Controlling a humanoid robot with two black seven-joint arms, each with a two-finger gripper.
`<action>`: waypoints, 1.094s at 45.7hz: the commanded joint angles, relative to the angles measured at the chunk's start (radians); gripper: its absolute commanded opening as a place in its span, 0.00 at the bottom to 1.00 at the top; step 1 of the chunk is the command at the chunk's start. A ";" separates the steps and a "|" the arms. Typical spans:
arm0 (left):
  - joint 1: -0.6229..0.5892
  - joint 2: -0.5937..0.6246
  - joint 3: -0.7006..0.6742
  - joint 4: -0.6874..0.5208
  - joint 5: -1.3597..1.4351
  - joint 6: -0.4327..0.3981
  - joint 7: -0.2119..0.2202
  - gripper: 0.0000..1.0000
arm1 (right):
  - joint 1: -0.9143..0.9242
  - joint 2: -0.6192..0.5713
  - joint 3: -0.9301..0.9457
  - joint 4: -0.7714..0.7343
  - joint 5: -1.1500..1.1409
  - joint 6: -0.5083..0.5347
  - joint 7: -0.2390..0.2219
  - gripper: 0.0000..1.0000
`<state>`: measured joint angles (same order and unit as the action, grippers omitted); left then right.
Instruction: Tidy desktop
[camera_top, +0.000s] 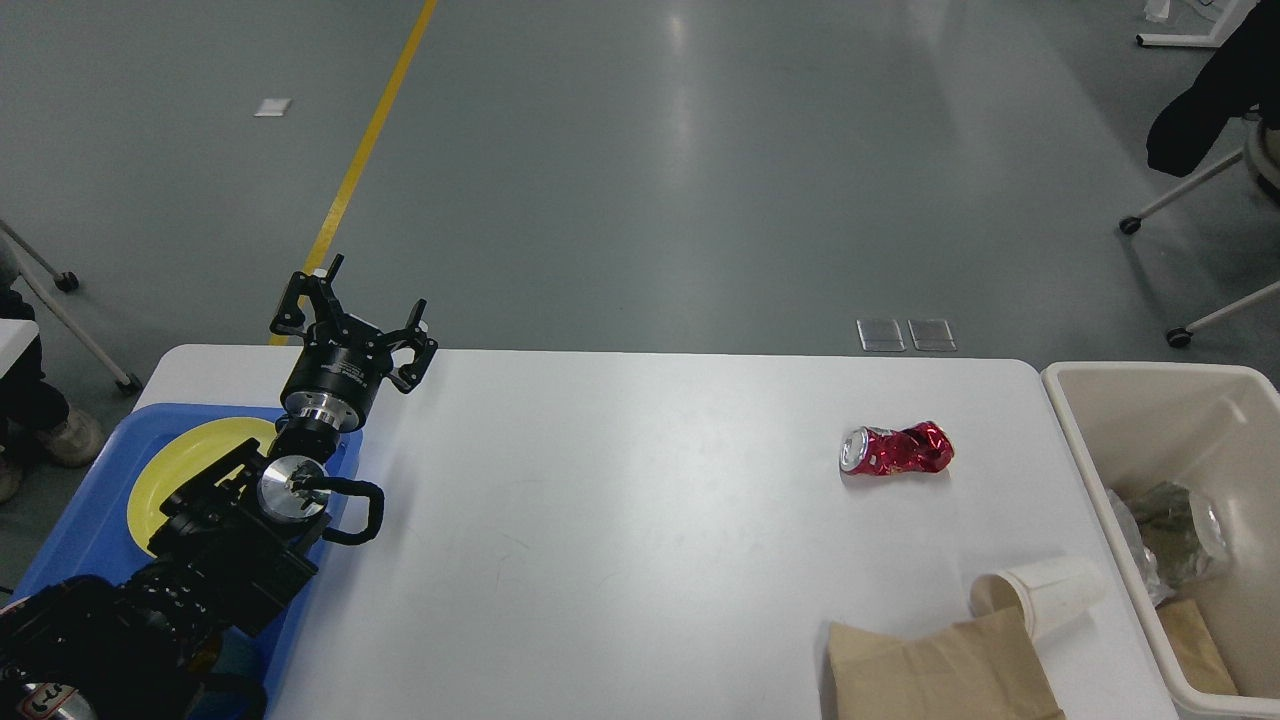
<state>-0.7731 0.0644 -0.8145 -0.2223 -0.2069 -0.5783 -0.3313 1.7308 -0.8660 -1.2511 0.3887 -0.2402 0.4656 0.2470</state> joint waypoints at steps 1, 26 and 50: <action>0.000 0.000 0.000 0.000 0.000 0.000 0.000 0.97 | -0.196 -0.010 0.042 0.001 0.133 -0.270 0.005 0.00; 0.000 0.000 0.000 0.000 0.000 0.000 0.000 0.97 | -1.025 0.251 0.654 -0.290 0.173 -0.467 0.015 0.00; 0.000 0.000 0.000 0.000 0.000 0.000 0.000 0.97 | -1.140 0.349 0.682 -0.321 0.174 -0.461 0.015 1.00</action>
<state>-0.7731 0.0644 -0.8145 -0.2223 -0.2072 -0.5783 -0.3313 0.5908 -0.5110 -0.5656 0.0655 -0.0663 0.0002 0.2624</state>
